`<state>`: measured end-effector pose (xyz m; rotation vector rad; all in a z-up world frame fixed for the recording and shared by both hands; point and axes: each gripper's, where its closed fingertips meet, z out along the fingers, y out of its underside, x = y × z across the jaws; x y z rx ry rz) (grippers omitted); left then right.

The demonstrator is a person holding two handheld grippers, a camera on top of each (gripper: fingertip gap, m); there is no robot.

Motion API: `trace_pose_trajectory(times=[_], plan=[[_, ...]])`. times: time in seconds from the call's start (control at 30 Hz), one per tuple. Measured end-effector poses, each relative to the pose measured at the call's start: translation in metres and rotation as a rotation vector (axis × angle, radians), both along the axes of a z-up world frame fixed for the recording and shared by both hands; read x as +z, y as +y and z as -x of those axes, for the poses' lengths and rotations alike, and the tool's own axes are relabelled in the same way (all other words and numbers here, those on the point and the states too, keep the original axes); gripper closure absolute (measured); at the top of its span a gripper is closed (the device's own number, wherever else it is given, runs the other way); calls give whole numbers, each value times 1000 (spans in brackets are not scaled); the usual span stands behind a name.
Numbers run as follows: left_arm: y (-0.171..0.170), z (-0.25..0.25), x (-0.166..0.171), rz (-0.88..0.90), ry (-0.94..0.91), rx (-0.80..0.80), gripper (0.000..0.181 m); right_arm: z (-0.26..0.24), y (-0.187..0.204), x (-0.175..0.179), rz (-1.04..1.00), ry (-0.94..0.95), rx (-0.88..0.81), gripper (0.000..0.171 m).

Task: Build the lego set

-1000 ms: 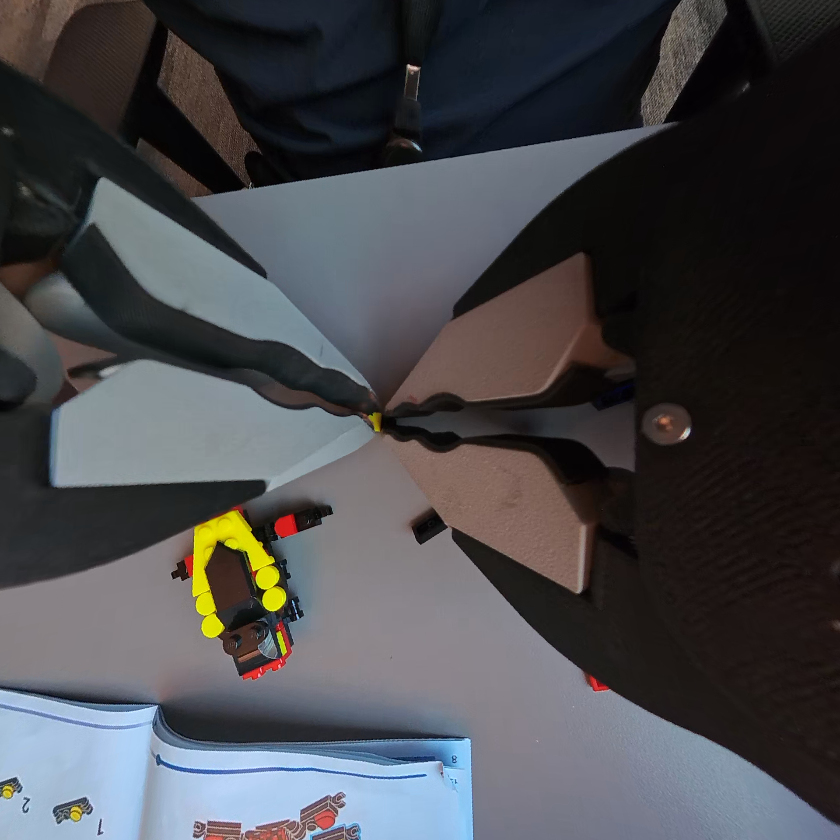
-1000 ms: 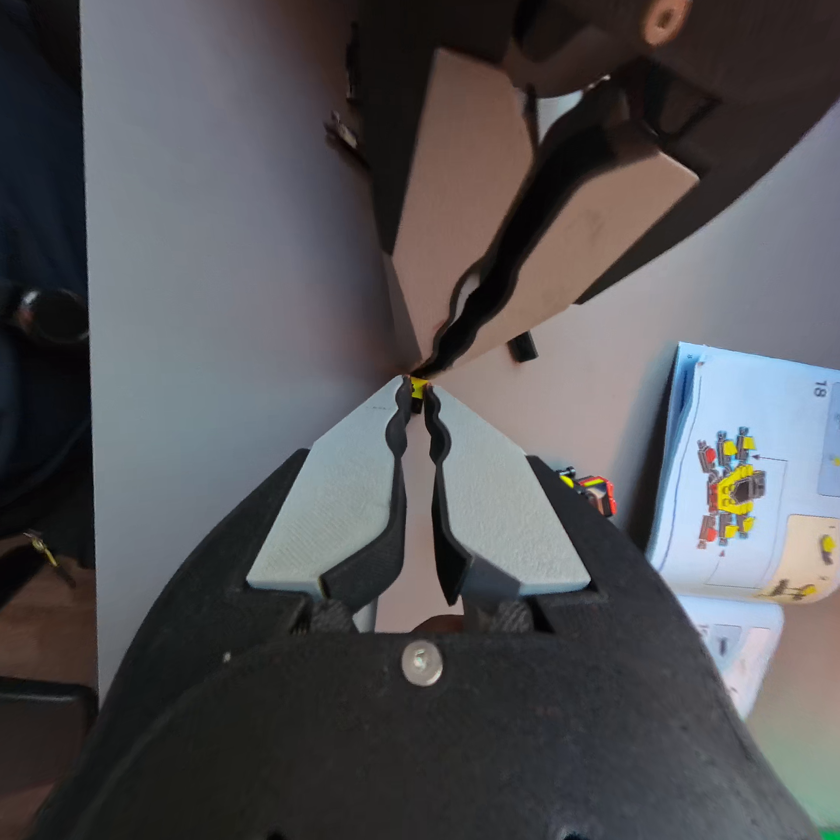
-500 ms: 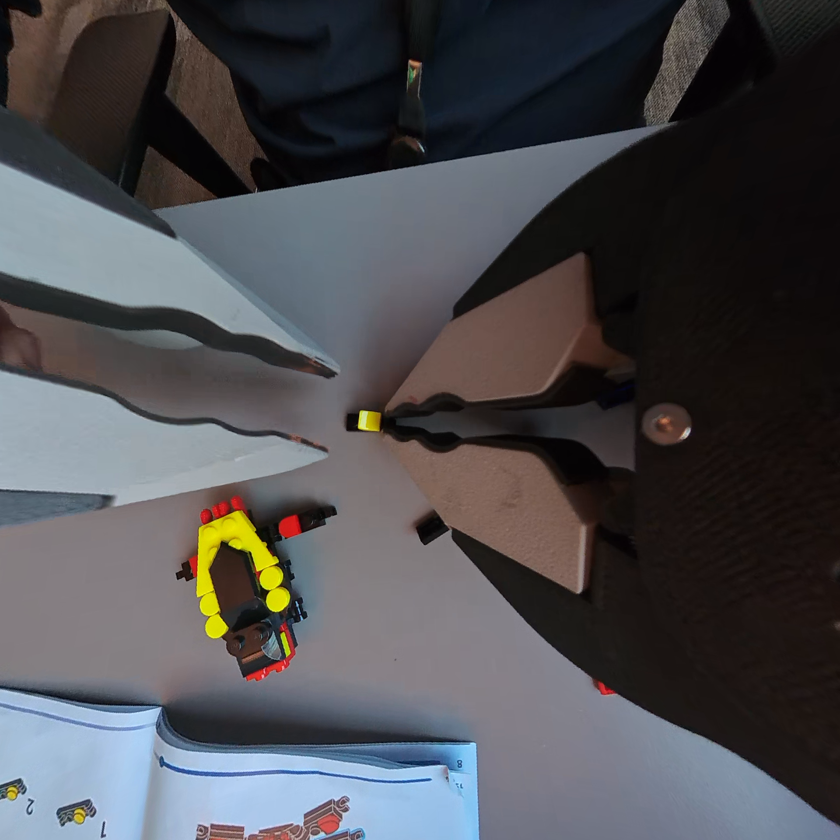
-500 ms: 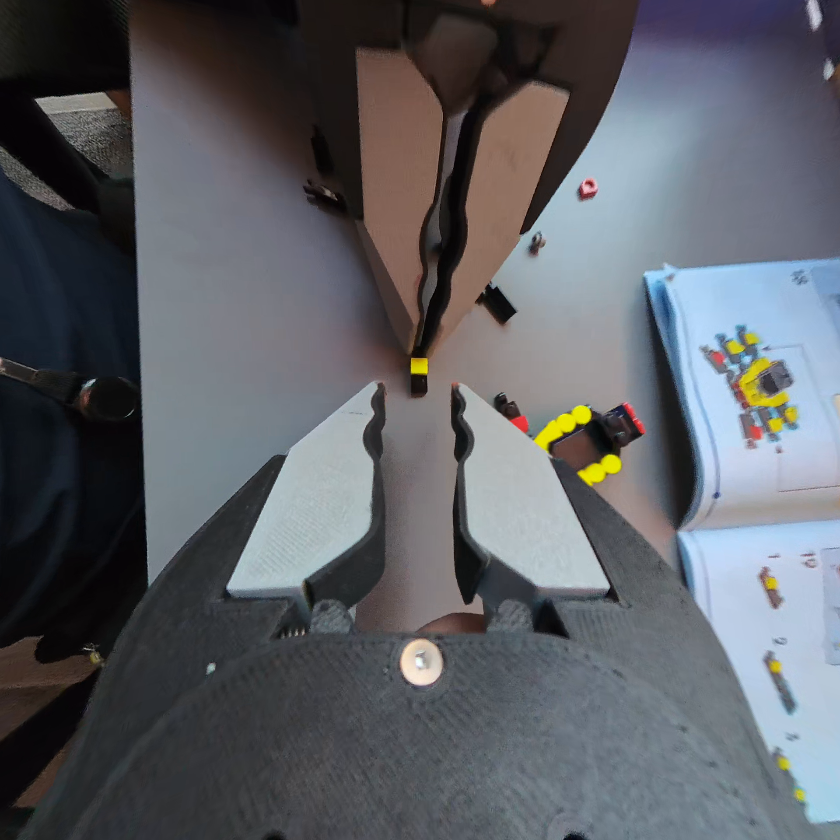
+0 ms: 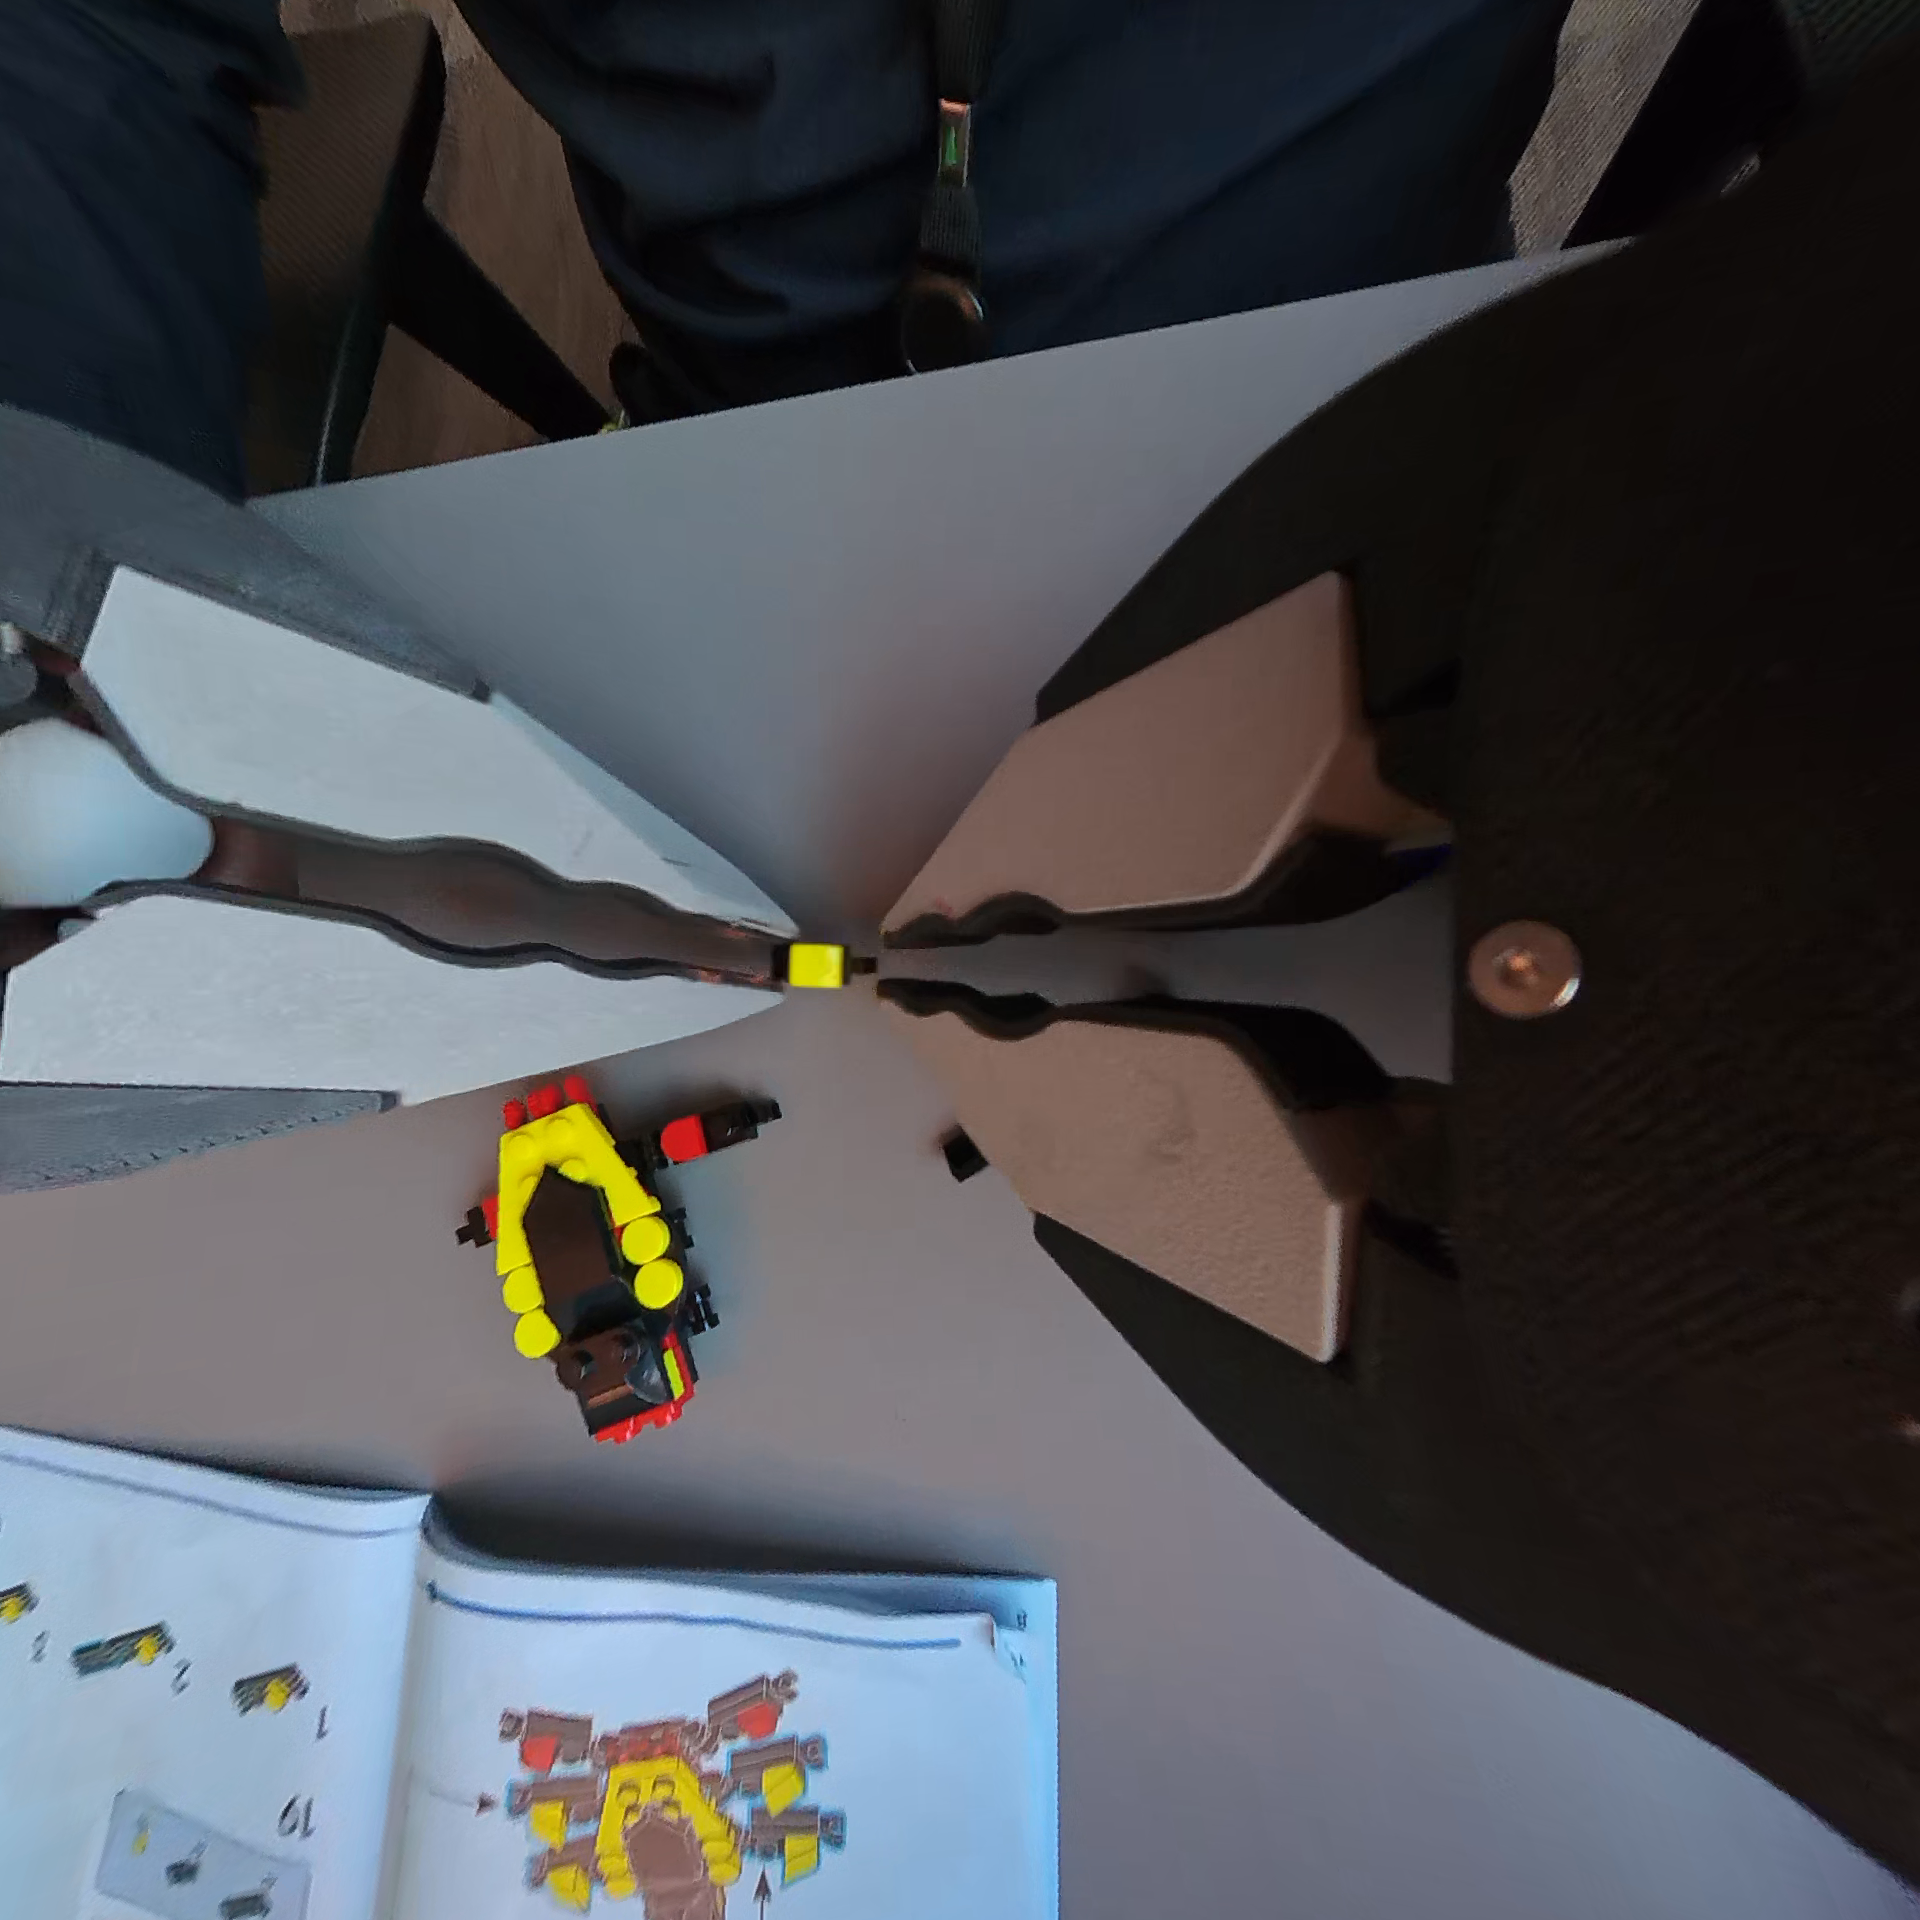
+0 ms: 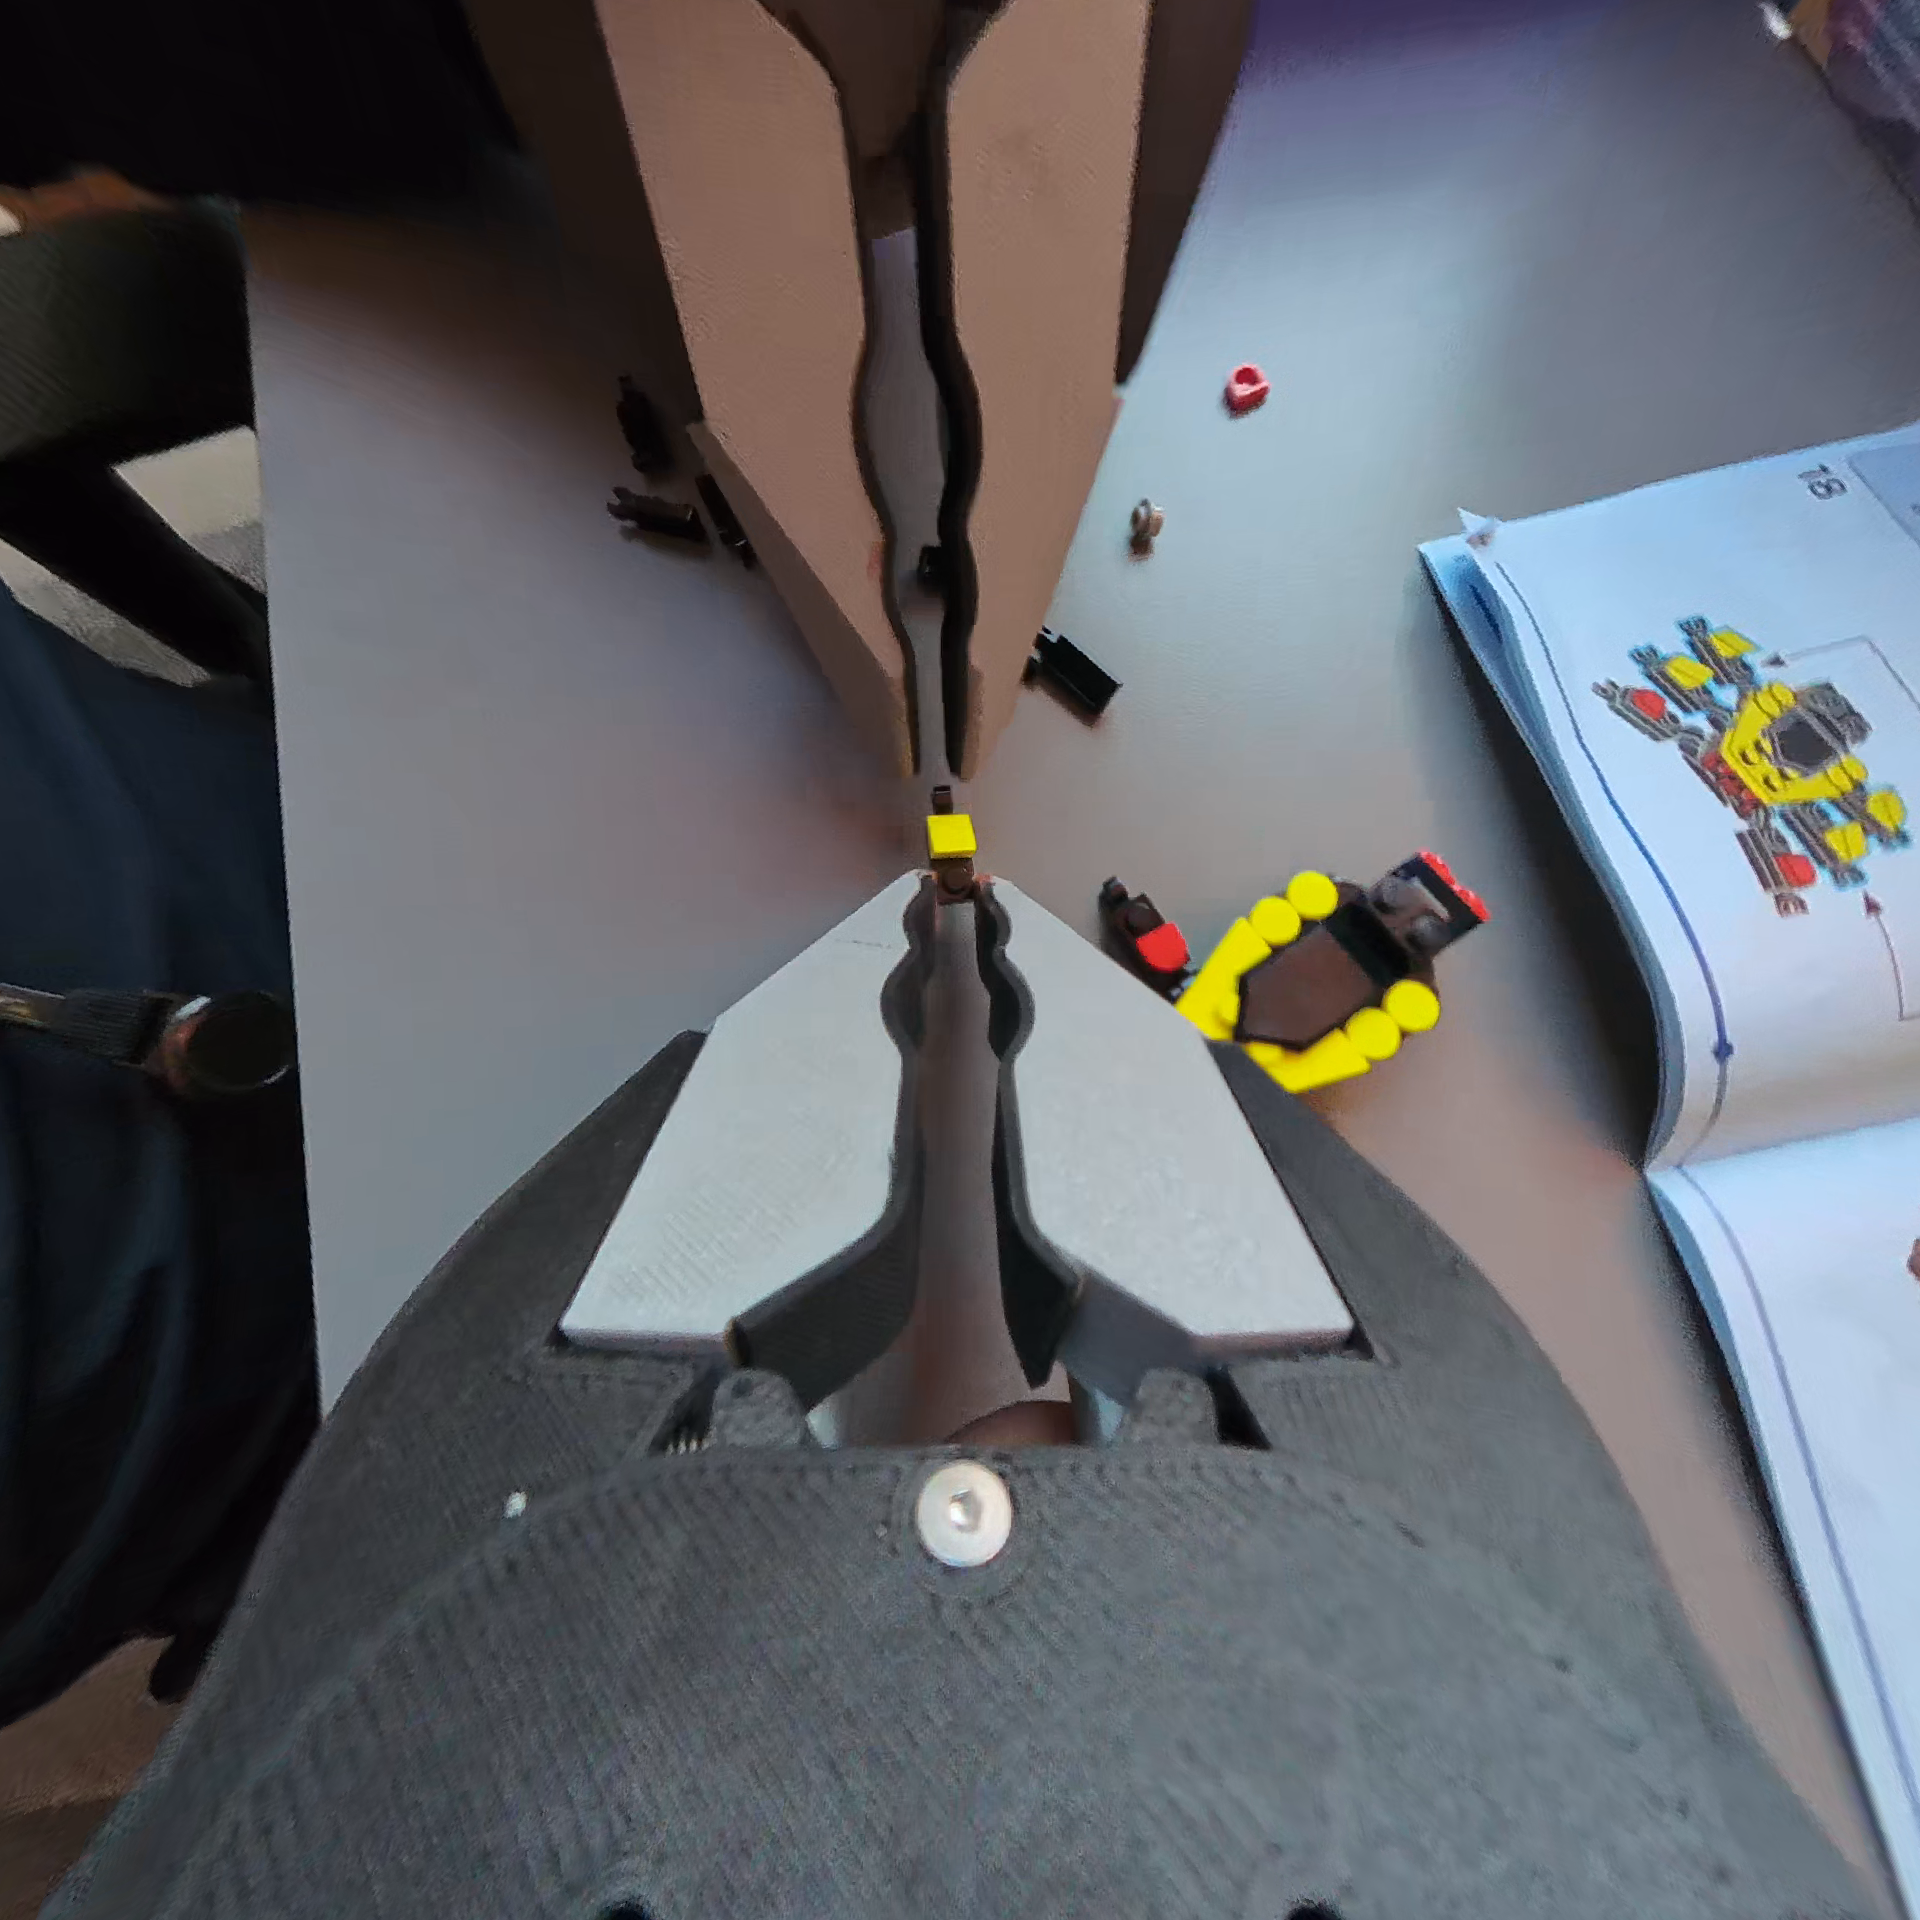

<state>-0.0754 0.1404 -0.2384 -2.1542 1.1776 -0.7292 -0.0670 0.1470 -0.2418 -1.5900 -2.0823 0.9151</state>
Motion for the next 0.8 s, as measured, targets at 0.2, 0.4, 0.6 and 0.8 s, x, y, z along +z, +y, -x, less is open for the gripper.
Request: trace_pose_trajectory(times=[0.2,0.4,0.6,0.8], plan=[[7,6,6,-48,4,32,170,-13,9,8,43,64,-46,167],[13,10,4,-85,53,68,171,-17,3,18,-32,232,30,167],[18,8,20,-108,-41,109,181,-13,23,39,-211,424,-32,168],[24,7,20,-126,-37,149,175,-13,45,49,-298,476,-153,167]])
